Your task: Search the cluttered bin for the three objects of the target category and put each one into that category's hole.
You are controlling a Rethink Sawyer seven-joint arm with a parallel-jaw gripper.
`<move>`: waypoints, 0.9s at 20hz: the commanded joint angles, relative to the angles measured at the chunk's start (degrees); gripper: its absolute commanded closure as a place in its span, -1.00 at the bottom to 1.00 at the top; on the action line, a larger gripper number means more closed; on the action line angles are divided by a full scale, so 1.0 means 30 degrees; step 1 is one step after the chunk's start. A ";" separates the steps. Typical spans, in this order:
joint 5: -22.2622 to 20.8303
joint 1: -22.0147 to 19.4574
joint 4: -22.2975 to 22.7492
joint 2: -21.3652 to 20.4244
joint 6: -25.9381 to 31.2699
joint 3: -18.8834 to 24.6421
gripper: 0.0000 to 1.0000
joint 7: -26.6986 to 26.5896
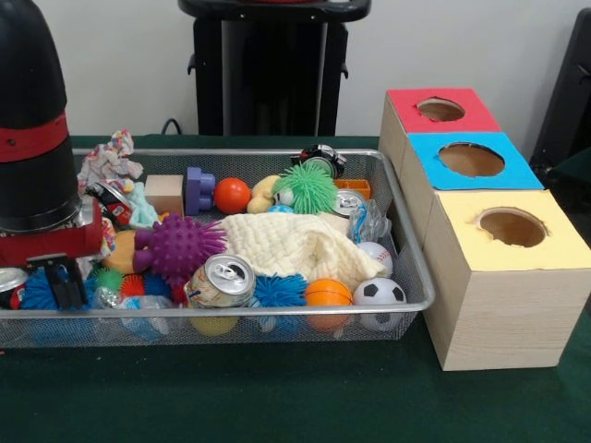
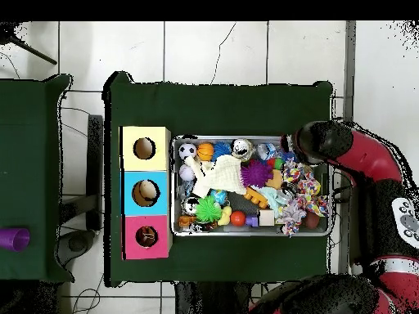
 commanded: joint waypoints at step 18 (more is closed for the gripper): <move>-0.5196 -0.4231 0.2256 0.1337 -0.1750 0.2213 1.00 -0.6025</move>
